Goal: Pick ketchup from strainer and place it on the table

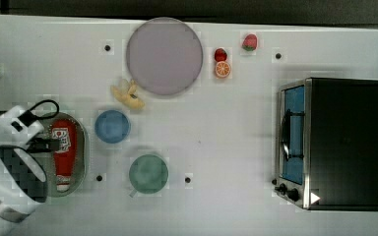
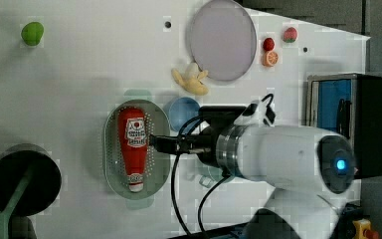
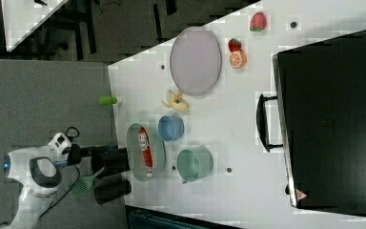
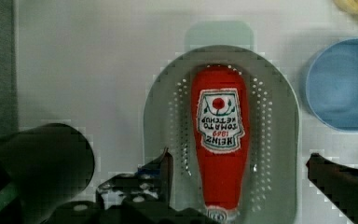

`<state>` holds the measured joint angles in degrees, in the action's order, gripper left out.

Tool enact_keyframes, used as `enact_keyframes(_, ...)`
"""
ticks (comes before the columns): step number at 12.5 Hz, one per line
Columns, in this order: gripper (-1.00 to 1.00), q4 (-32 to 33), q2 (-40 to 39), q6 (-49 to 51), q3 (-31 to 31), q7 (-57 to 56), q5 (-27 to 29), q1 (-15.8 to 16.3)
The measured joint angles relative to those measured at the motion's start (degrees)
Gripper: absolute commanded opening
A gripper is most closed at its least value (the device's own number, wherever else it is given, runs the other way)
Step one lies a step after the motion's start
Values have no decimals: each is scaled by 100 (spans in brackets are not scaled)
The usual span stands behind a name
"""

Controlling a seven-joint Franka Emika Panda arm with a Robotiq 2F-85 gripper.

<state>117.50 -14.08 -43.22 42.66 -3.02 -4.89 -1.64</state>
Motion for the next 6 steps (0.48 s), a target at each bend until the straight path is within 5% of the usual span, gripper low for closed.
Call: enact_keyframes(6, 100, 884, -1286, -1788, -50, 73, -123, -19)
